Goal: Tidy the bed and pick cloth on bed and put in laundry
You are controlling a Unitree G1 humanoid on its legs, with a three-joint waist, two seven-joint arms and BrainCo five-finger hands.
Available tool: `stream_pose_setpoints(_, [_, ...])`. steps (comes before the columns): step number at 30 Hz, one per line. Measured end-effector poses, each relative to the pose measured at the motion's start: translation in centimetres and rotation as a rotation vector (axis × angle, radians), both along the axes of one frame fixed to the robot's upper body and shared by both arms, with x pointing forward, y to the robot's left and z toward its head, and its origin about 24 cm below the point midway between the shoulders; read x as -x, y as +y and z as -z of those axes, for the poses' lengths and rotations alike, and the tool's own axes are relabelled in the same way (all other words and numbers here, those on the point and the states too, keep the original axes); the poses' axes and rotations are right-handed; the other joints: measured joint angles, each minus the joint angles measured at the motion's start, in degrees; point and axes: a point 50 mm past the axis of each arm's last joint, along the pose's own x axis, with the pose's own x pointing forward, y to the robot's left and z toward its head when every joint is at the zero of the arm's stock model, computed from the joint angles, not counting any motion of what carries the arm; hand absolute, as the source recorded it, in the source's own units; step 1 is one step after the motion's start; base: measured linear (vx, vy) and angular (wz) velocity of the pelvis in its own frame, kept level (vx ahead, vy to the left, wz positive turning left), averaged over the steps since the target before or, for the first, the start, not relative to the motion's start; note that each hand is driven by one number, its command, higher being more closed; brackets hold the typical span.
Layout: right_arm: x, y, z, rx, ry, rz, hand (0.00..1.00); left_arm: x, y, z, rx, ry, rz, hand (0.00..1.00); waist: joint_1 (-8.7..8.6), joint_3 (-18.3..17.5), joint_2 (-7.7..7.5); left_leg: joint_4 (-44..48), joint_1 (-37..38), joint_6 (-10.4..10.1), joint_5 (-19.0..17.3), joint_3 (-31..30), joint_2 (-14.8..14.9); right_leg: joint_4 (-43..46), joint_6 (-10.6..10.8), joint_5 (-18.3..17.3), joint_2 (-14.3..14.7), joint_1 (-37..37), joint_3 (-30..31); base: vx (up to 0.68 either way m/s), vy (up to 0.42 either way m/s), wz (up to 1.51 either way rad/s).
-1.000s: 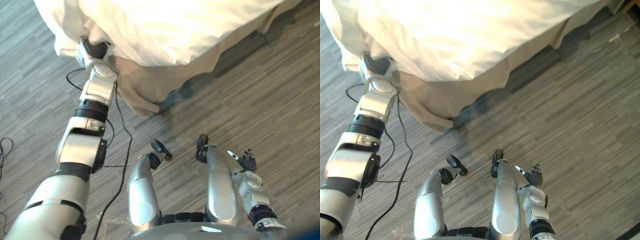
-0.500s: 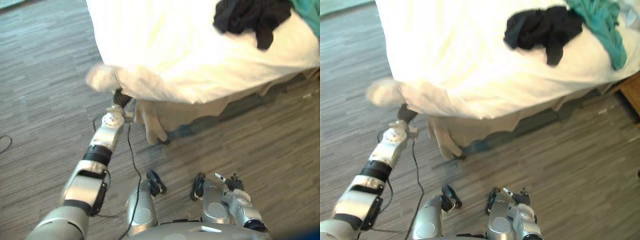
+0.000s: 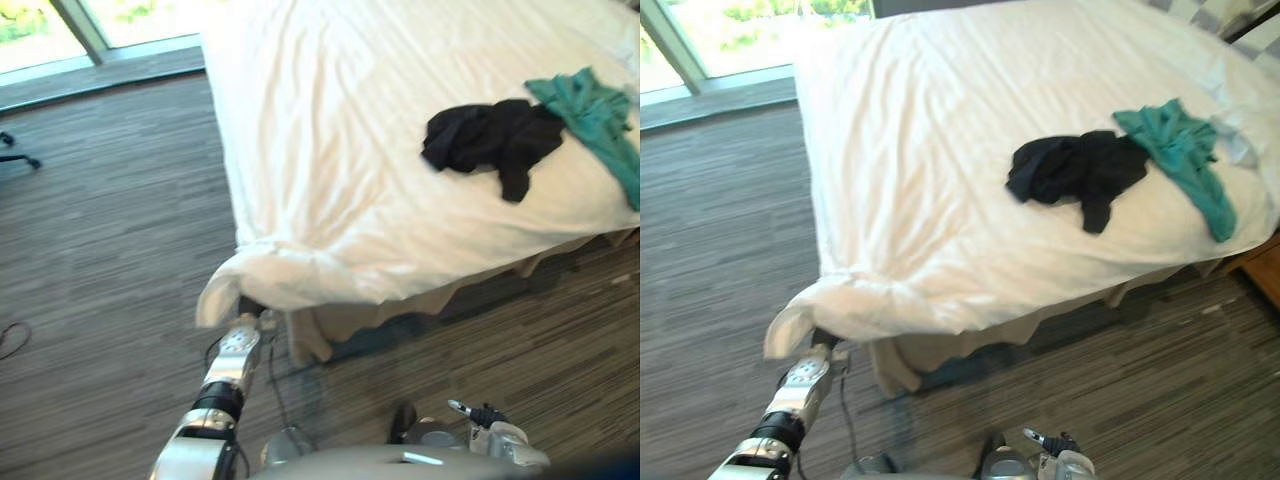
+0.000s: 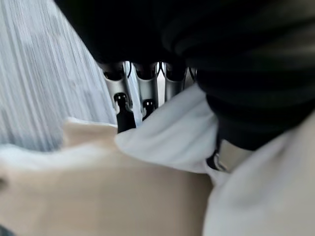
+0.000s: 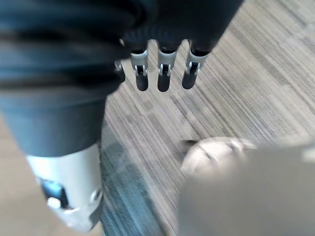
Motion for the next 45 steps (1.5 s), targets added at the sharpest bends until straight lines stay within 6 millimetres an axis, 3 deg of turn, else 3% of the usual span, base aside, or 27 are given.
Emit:
stream_pose_setpoints(1, [0.8, -0.7, 0.2, 0.009, 0.024, 0.017, 0.00, 0.8, -0.8, 0.8, 0.020, 0.028, -0.005, 0.00, 0.28, -0.62, 1.05, -4.44, 0.27, 0.04, -0.03, -2.76, -2.18, 0.00, 0.93, 0.99, 0.11, 0.02, 0.10, 0.21, 0.042, 0.06])
stream_pose_setpoints(3, [1.6, -1.0, 0.4, -0.004, 0.048, 0.042, 0.00, 2.9, -1.1, 2.3, 0.025, 0.149, -0.007, 0.00, 0.60, -1.25, 2.45, -11.09, 2.23, 1.05, 4.17, -2.50, -5.77, -0.01, 1.51, 0.59, 0.17, 1.74, -0.12, 0.19, 0.089, 0.10])
stream_pose_setpoints(5, [1.9, -0.7, 0.5, -0.019, 0.050, 0.049, 0.00, 7.0, -0.6, 4.8, 0.005, 0.360, -0.031, 0.00, 0.51, -1.62, 1.77, -10.61, 4.21, 0.89, 4.34, -2.54, -6.06, -0.02, 2.15, 0.05, -0.24, 3.61, -0.43, 0.23, 0.056, 0.04])
stream_pose_setpoints(6, [1.9, -0.3, 0.6, -0.032, 0.050, 0.043, 0.00, 10.2, -0.2, 6.2, -0.008, 0.508, -0.046, 0.00, 0.94, -1.51, 0.75, -9.72, 4.21, 0.89, 4.35, -2.58, -6.13, -0.02, 2.16, 0.04, -0.70, 4.02, -0.46, 0.16, 0.003, -0.06])
stream_pose_setpoints(7, [1.9, -0.2, 0.6, -0.035, 0.050, 0.045, 0.00, 10.7, -0.1, 6.4, -0.013, 0.534, -0.043, 0.00, 1.06, -1.47, 0.60, -9.53, 4.12, 0.90, 4.35, -2.61, -6.18, -0.02, 2.16, 0.03, -0.76, 4.08, -0.46, 0.10, 0.016, 0.04])
stream_pose_setpoints(9, [2.6, 0.1, 0.8, -0.048, 0.064, 0.073, 0.00, 15.3, 0.2, 7.6, -0.027, 0.712, -0.007, 0.00, 1.94, -1.69, -0.40, -8.41, 4.25, 0.90, 4.35, -2.69, -6.39, -0.02, 2.16, -0.04, -1.32, 4.83, -0.57, 0.10, 0.025, 0.10])
stream_pose_setpoints(12, [2.9, 0.0, 0.9, -0.045, 0.069, 0.076, 0.00, 17.9, 0.5, 8.0, 0.028, 0.789, 0.003, 0.00, 2.20, -1.79, -0.45, -6.52, 4.93, 0.89, 4.35, -3.45, -6.61, 0.00, 2.24, -0.21, -1.98, 7.32, -0.69, 0.08, 0.022, 0.26])
stream_pose_setpoints(19, [2.6, -0.2, 0.8, -0.029, 0.046, 0.112, 0.00, 18.9, 1.0, 8.0, 0.131, 0.845, 0.018, 0.00, 3.51, -2.19, -0.40, -3.72, 6.07, 0.01, 3.40, -3.53, -6.29, 0.02, 3.59, -2.60, -2.54, 9.48, -0.52, 0.03, -0.068, -0.07])
stream_pose_setpoints(21, [2.7, -0.2, 0.7, -0.005, 0.046, 0.181, 0.00, 19.4, 0.9, 8.1, 0.154, 0.850, 0.004, 0.00, 3.49, -2.27, -0.25, -2.98, 6.13, -0.01, 3.13, -3.44, -6.23, 0.08, 3.93, -2.87, -2.73, 9.77, -0.45, 0.00, -0.054, -0.12])
stream_pose_setpoints(24, [2.5, -1.1, 0.3, 0.076, -0.004, 0.365, 0.00, 19.8, 0.1, 8.3, 0.182, 0.839, 0.001, 0.00, 3.31, -2.23, 0.27, -3.26, 7.37, -0.16, 1.78, -3.49, -5.77, 6.90, 4.50, -7.00, -3.89, 8.21, -0.48, 0.02, 0.012, 0.07])
stream_pose_setpoints(25, [1.7, -2.3, -0.4, 0.149, -0.074, 0.432, 1.00, 19.9, 0.1, 8.3, 0.186, 0.823, -0.001, 0.00, 3.57, -2.29, 0.17, -3.20, 7.91, -0.21, 1.60, -3.45, -5.41, 8.23, 4.45, -7.02, -3.91, 7.82, -0.46, 0.02, 0.029, 0.07])
stream_pose_setpoints(26, [0.9, -3.0, -1.0, 0.185, -0.126, 0.447, 1.00, 20.0, 0.2, 8.3, 0.189, 0.815, -0.007, 0.00, 3.61, -2.33, 0.02, -3.26, 8.02, -0.21, 1.60, -3.44, -5.41, 8.46, 4.45, -7.02, -3.97, 7.73, -0.45, -0.01, 0.015, -0.06])
stream_pose_setpoints(28, [-2.6, -5.2, -3.7, 0.298, -0.329, 0.442, 1.00, 19.8, 0.3, 8.2, 0.196, 0.791, -0.016, 0.00, 3.52, -2.58, -0.18, -3.95, 7.97, -0.21, 1.60, -3.42, -5.69, 8.53, 4.51, -6.95, -4.16, 7.11, -0.34, 0.00, -0.013, -0.13])
stream_pose_setpoints(30, [-7.7, -7.8, -8.3, 0.424, -0.593, 0.361, 1.00, 19.2, 0.3, 8.1, 0.196, 0.759, -0.010, 0.00, 3.35, -2.58, -0.73, -4.24, 7.51, -0.21, 1.60, -3.45, -6.15, 8.25, 4.97, -6.58, -4.51, 6.57, -0.32, 0.00, -0.014, -0.12])
stream_pose_setpoints(32, [-12.8, -8.6, -13.8, 0.530, -0.854, 0.225, 1.00, 18.9, 0.6, 8.0, 0.196, 0.729, -0.024, 0.00, 3.66, -2.74, -2.31, 1.39, 4.87, -0.09, 1.44, -3.62, -6.39, 7.98, 4.91, -5.46, -5.90, 6.35, 0.20, -0.01, -0.001, -0.16])
stream_pose_setpoints(33, [-15.7, -7.7, -17.1, 0.524, -1.019, 0.148, 1.00, 18.8, 0.9, 7.9, 0.196, 0.711, -0.033, 0.00, 4.05, -2.43, -4.13, 3.16, 2.39, -0.22, -1.71, -4.13, -8.07, 8.21, 4.89, -5.25, -7.77, 6.32, 1.03, -0.01, 0.015, -0.18])
stream_pose_setpoints(34, [-17.1, -7.2, -19.1, 0.527, -1.111, 0.092, 1.00, 18.7, 0.7, 7.9, 0.191, 0.710, -0.017, 0.00, 4.11, -2.88, -3.79, -2.66, 2.63, 0.52, -2.04, -5.30, -9.90, 8.12, 5.06, -5.14, -8.40, 6.25, 1.01, -0.02, 0.048, -0.01])
stream_pose_setpoints(35, [-19.0, -5.8, -23.2, 0.538, -1.291, -0.040, 1.00, 18.4, -0.1, 8.0, 0.183, 0.711, 0.038, 0.00, 3.46, -3.62, -1.73, -12.59, 2.19, 2.56, 5.44, -7.04, -10.88, 8.26, 5.28, -5.06, -7.53, 5.90, 0.28, 0.01, 0.079, 0.15])
stream_pose_setpoints(36, [-19.5, -3.7, -26.2, 0.521, -1.444, -0.179, 1.00, 18.3, -0.4, 8.0, 0.173, 0.703, 0.052, 0.00, 4.09, -4.27, -0.28, -13.01, 1.86, 3.31, 6.06, -5.29, -10.38, 8.19, 5.96, -5.39, -6.89, 5.89, -0.03, 0.04, 0.069, 0.24])
stream_pose_setpoints(37, [-19.7, -2.0, -27.3, 0.477, -1.513, -0.244, 1.00, 18.3, -0.3, 7.9, 0.166, 0.699, 0.049, 0.00, 4.45, -4.38, -0.24, -13.04, 2.03, 3.32, 6.07, -5.53, -10.62, 8.36, 6.00, -5.35, -7.21, 6.10, -0.49, 0.09, 0.035, 0.10])
stream_pose_setpoints(38, [-19.7, 1.9, -28.8, 0.359, -1.628, -0.413, 1.00, 18.6, -0.3, 8.0, 0.158, 0.704, 0.047, 0.00, 5.14, -4.47, -1.02, -13.11, 2.17, 3.34, 6.08, -5.40, -10.71, 8.45, 6.25, -4.83, -7.37, 5.92, -0.53, 0.11, -0.006, 0.06])
stream_pose_setpoints(41, [-18.2, 11.2, -30.0, -0.036, -1.749, -0.862, 1.00, 19.0, 0.1, 7.9, 0.129, 0.709, 0.043, 0.00, 5.38, -5.05, -2.74, -12.99, 2.78, 3.36, 6.07, -5.59, -10.27, 10.38, 5.93, -4.45, -7.34, 6.17, -0.58, 0.16, -0.049, 0.08])
stream_pose_setpoints(42, [-17.6, 13.7, -29.9, -0.167, -1.732, -1.002, 1.00, 19.0, -0.3, 8.0, 0.138, 0.708, 0.052, 0.00, 5.29, -4.24, -1.28, -12.65, 4.02, 3.45, 6.01, -5.96, -8.81, 14.33, 5.93, -6.25, -7.18, 5.28, -0.45, 0.16, -0.078, 0.03])
stream_pose_setpoints(43, [-17.4, 14.7, -29.7, -0.218, -1.716, -1.060, 1.00, 19.0, -0.5, 8.1, 0.142, 0.709, 0.054, 0.00, 5.25, -4.17, -1.00, -12.20, 4.46, 3.47, 5.99, -6.40, -7.94, 13.76, 5.95, -8.35, -6.39, 5.11, -0.42, 0.10, -0.106, -0.03])
stream_pose_setpoints(44, [-16.7, 16.9, -29.8, -0.329, -1.690, -1.166, 1.00, 19.2, 0.0, 8.0, 0.132, 0.711, 0.051, 0.00, 5.55, -4.50, -1.62, -10.71, 4.06, 3.46, 5.99, -6.62, -7.28, 5.66, 4.97, -8.29, -4.23, 5.23, -0.45, 0.05, -0.163, -0.06])
stream_pose_setpoints(45, [-15.9, 19.0, -30.4, -0.419, -1.679, -1.265, 1.00, 19.3, 0.7, 7.9, 0.116, 0.711, 0.049, 0.00, 5.61, -4.36, -3.97, -9.27, 3.78, 2.87, 5.56, -6.46, -8.26, 1.07, 2.16, -0.81, -4.25, 4.34, -0.59, 0.03, -0.178, 0.02])
